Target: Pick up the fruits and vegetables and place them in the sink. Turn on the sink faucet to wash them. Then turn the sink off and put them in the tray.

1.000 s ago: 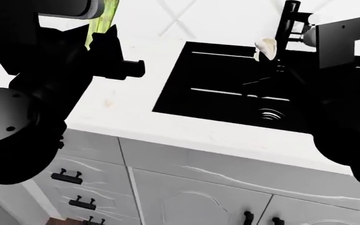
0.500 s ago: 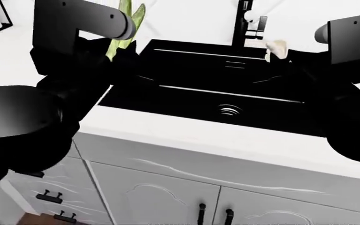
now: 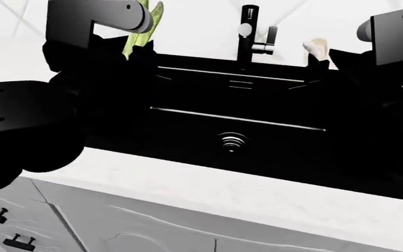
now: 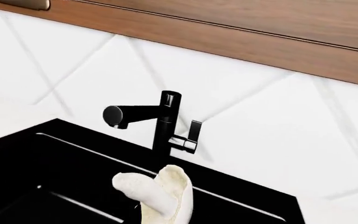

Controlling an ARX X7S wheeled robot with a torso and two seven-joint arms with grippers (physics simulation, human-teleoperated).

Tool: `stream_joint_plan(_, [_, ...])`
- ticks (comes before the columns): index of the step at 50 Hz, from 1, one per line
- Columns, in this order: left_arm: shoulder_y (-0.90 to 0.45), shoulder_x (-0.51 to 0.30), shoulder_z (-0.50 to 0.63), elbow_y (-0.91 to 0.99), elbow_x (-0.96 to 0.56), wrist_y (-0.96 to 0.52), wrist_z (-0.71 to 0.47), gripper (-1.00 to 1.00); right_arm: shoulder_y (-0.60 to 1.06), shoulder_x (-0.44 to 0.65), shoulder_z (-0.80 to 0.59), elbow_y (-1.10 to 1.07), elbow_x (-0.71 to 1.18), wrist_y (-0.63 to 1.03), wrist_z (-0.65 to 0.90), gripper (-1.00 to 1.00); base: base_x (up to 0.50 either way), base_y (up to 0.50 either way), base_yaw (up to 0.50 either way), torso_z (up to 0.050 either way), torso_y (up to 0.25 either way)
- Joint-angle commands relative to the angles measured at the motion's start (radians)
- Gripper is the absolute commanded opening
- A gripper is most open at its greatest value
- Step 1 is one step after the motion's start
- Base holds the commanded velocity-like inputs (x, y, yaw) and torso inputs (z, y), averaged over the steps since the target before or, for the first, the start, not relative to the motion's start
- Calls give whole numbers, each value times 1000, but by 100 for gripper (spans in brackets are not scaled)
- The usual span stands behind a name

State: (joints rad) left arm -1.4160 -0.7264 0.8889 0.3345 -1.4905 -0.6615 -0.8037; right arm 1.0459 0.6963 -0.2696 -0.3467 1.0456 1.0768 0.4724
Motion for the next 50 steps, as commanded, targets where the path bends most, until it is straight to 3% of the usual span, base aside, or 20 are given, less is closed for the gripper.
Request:
stream_joint_plan(1, [0, -5, -11, -12, 1, 12, -5, -100, 12, 2, -8, -2, -7, 9, 3, -100, 490, 98, 0, 0, 0])
stream_joint_plan(6, [-2, -8, -14, -6, -3, 11, -8, -100, 1, -3, -8, 8, -3, 1, -5, -100, 379, -244, 0, 0, 0])
stream_joint_plan(17, [-17, -31, -11, -9, -13, -16, -8, -100, 24, -9, -65, 25, -6, 12, -75, -100, 8, 2, -500, 0, 1])
stream_joint_plan(29, [-41, -71, -7, -10, -22, -56, 2, -100, 85, -17, -116, 43, -19, 45, -105, -100, 368, 91, 0, 0, 0])
stream_joint_plan(50, [-77, -83, 10, 11, -21, -109, 27, -100, 107, 18, -80, 36, 35, 101, -66, -100, 428, 93, 0, 0, 2])
